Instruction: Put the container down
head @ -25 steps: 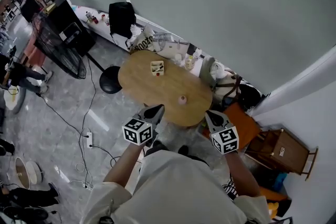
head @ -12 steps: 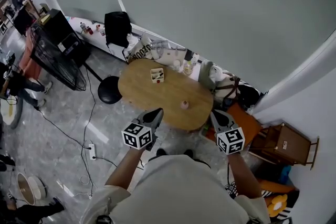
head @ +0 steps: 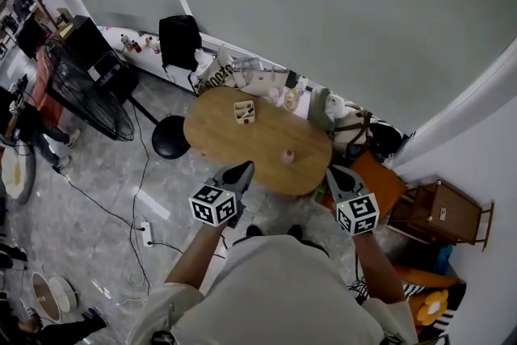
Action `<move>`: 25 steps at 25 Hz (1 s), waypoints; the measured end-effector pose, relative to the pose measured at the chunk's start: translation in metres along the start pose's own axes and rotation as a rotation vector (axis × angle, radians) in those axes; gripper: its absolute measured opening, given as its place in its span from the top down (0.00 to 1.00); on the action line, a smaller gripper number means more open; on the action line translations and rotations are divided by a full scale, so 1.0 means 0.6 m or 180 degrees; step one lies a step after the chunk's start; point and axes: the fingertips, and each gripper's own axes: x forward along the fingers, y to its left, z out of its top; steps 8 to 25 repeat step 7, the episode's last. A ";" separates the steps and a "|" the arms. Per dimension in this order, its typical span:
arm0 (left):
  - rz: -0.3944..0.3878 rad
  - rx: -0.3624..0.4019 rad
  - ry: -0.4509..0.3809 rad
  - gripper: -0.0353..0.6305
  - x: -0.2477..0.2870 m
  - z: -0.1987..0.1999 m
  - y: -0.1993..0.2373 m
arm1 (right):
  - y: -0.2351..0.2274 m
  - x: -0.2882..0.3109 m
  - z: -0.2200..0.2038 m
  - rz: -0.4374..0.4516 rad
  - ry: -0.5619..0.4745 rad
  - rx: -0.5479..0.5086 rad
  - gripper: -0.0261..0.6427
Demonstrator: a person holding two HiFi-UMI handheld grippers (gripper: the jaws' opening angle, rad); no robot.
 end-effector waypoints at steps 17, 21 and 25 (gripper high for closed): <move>-0.0038 0.0017 -0.0016 0.92 0.000 0.004 -0.005 | 0.003 -0.001 0.003 -0.0017 -0.0009 -0.0025 0.96; -0.0038 0.0017 -0.0016 0.92 0.000 0.004 -0.005 | 0.003 -0.001 0.003 -0.0017 -0.0009 -0.0025 0.96; -0.0038 0.0017 -0.0016 0.92 0.000 0.004 -0.005 | 0.003 -0.001 0.003 -0.0017 -0.0009 -0.0025 0.96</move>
